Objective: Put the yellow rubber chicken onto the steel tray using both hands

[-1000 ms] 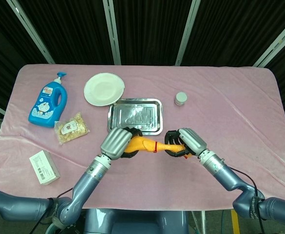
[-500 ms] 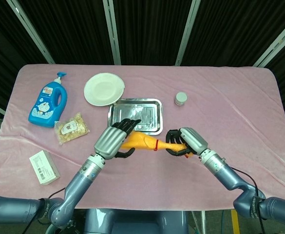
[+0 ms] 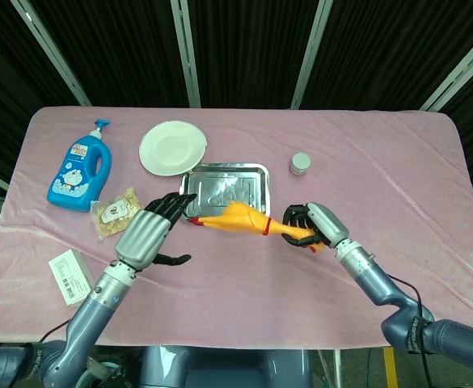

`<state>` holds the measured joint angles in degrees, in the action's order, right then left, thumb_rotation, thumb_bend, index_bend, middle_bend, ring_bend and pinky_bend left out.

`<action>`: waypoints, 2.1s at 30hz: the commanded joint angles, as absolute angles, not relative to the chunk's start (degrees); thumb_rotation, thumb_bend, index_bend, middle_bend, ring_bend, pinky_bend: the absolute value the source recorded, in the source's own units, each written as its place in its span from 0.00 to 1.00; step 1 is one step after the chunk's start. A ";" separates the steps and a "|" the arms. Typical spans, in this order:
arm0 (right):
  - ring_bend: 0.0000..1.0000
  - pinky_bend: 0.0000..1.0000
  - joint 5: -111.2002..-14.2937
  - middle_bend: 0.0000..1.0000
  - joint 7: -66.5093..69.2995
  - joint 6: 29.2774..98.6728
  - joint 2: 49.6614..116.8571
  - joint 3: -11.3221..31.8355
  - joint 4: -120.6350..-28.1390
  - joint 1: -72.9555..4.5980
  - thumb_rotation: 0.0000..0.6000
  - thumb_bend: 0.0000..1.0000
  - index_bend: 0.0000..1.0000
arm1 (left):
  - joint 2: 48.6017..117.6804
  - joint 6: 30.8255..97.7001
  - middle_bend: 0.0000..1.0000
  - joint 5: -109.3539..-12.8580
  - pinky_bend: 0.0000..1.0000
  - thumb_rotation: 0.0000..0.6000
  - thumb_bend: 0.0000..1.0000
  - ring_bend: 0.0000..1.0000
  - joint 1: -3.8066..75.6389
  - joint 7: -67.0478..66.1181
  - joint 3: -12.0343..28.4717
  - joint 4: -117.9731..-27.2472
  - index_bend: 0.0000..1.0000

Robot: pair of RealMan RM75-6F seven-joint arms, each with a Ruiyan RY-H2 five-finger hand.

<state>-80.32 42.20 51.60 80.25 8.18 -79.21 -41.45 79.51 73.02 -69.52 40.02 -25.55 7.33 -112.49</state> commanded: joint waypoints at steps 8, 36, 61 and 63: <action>0.77 0.91 -75.12 0.76 39.71 44.29 86.98 12.98 -72.15 -47.55 1.00 0.53 1.00 | 72.02 78.23 0.13 -76.92 0.22 1.00 0.04 0.09 33.51 -18.08 3.98 -114.04 0.07; 0.58 0.73 -66.11 0.63 34.64 29.28 106.48 19.67 -43.03 -61.42 1.00 0.53 0.67 | 69.15 76.55 0.12 -74.83 0.22 1.00 0.04 0.09 29.73 -16.48 5.27 -112.90 0.06; 0.10 0.25 -72.68 0.11 29.42 45.52 90.39 17.18 -59.94 -49.33 1.00 0.06 0.07 | 67.62 77.05 0.12 -72.98 0.18 1.00 0.04 0.09 26.76 -17.37 6.70 -110.11 0.10; 0.13 0.27 -73.63 0.15 27.56 49.26 88.17 16.22 -62.65 -46.76 1.00 0.12 0.11 | 67.01 77.38 0.12 -72.73 0.16 1.00 0.06 0.09 26.03 -17.36 6.44 -109.50 0.11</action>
